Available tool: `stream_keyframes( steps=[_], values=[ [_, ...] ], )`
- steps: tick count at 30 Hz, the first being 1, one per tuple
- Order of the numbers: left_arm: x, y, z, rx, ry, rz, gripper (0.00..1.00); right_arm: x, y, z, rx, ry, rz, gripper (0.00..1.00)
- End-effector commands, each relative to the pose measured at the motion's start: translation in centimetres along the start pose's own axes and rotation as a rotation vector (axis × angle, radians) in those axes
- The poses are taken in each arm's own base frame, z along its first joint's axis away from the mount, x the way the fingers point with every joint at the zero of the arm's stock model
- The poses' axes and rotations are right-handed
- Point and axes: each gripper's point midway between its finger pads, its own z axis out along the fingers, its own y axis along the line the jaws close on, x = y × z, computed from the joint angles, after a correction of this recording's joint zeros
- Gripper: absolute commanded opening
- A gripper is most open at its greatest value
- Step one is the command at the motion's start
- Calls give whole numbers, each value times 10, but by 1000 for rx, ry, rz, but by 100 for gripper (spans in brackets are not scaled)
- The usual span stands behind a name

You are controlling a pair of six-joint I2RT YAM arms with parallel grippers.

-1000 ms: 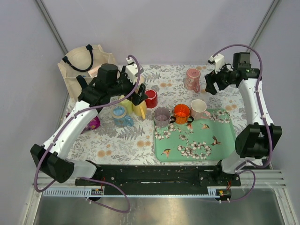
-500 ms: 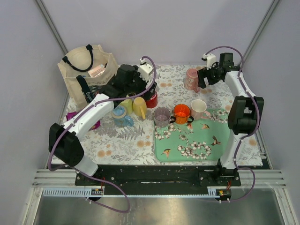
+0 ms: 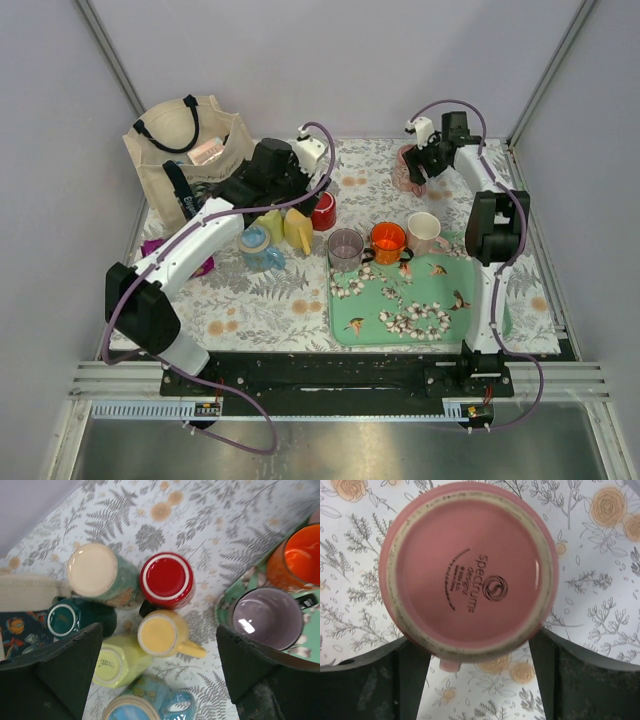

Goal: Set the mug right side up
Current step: Turn over the cup at the center of the board.

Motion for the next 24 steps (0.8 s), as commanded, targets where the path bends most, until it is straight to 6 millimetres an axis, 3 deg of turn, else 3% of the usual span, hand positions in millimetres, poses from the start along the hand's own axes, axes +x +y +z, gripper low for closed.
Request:
stream_keyframes(
  steps=[1, 10, 14, 19, 22, 24],
  values=[
    [0, 26, -9, -144, 16, 51, 99, -8, -3, 5, 4, 45, -75, 79],
    [4, 33, -11, -179, 8, 106, 99, 8, 7, 22, -60, 120, -107, 53],
    [4, 30, -10, -158, 3, 101, 99, 9, 8, 21, -68, 127, -111, 27],
    [-4, 36, -16, -193, -28, 116, 99, -21, 0, 3, -64, 0, -30, 10],
    [-16, 42, -26, -206, -76, 134, 99, -53, -3, -23, -69, -115, 8, 0],
    [-24, 48, -31, -208, -115, 140, 99, -73, 2, -43, -83, -174, 18, 0]
  ],
)
